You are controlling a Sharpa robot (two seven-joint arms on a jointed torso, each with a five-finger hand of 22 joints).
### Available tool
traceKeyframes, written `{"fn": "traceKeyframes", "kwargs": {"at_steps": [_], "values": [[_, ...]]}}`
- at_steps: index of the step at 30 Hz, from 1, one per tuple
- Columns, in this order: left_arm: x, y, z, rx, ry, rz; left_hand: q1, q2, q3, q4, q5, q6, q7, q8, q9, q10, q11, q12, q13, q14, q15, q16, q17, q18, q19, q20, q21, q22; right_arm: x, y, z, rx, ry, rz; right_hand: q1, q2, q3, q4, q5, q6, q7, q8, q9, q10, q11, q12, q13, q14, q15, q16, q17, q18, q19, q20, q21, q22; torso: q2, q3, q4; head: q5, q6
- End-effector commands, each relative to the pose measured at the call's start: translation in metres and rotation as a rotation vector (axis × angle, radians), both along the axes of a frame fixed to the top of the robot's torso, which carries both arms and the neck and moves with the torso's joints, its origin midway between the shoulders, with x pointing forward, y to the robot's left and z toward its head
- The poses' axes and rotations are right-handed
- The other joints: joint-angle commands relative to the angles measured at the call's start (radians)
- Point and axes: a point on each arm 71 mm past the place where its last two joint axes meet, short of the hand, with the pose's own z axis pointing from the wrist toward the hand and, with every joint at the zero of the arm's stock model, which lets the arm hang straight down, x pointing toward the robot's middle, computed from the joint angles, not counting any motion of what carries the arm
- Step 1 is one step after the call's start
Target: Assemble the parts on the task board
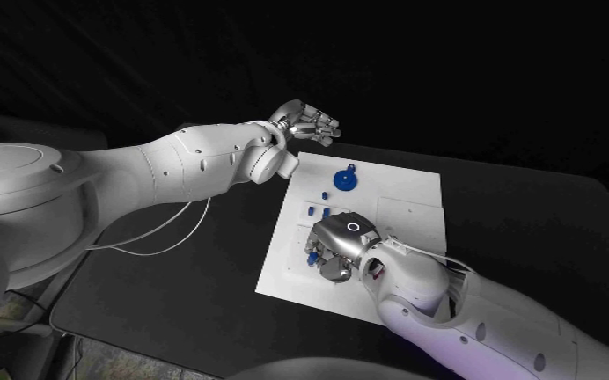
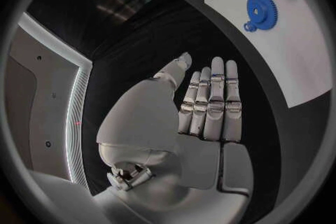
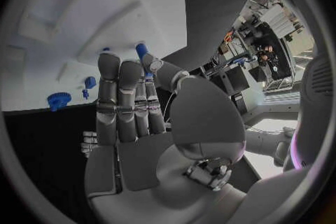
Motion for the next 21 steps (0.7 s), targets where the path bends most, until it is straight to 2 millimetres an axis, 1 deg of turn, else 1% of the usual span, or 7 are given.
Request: {"fn": "traceKeyframes", "kwargs": {"at_steps": [1,8,21], "values": [[0.0000,-0.0014,0.0002,-0.007,0.003,-0.011,-0.003,0.010,-0.005,0.003,-0.006,-0.002,0.000,-0.001,0.002,-0.007,0.003,0.000,0.000,-0.003,0.006,-0.003,0.001,-0.014,0.003,0.006,0.001,-0.001,-0.0010,0.0009,0.0008,0.003,-0.013,0.005,0.000,0.007,0.000,-0.003,0.004,0.006,0.000,0.006,0.001,-0.003,0.001,-0.004,0.001,0.002,-0.005,-0.004,0.001,0.020,0.037,-0.005,0.007,0.001,0.000,0.0004,-0.0004,0.000,0.001],[0.0001,-0.0012,0.0002,-0.006,0.004,-0.011,-0.003,0.010,-0.005,0.003,-0.006,-0.002,0.000,-0.001,0.002,-0.007,0.003,0.000,0.000,-0.003,0.006,-0.003,0.001,-0.014,0.003,0.006,0.001,-0.001,-0.0009,0.0008,0.0000,-0.003,-0.010,0.005,0.000,0.007,0.000,-0.003,0.005,0.007,0.000,0.006,0.001,-0.003,0.001,-0.004,0.001,0.002,-0.005,-0.005,0.001,0.020,0.038,-0.005,0.012,0.002,0.000,-0.0003,-0.0006,0.001,0.000],[0.0002,-0.0010,0.0000,-0.006,0.005,-0.011,-0.003,0.010,-0.005,0.003,-0.006,-0.002,0.000,-0.001,0.002,-0.007,0.003,0.000,0.000,-0.003,0.006,-0.003,0.001,-0.014,0.003,0.006,0.001,-0.001,0.0001,-0.0017,-0.0040,-0.028,0.004,0.005,0.000,0.008,-0.001,-0.004,0.005,0.007,0.000,0.006,0.001,-0.003,0.001,-0.004,0.001,0.002,-0.005,-0.005,0.002,0.020,0.038,-0.005,0.013,0.004,0.001,-0.0003,-0.0005,0.003,-0.005]]}}
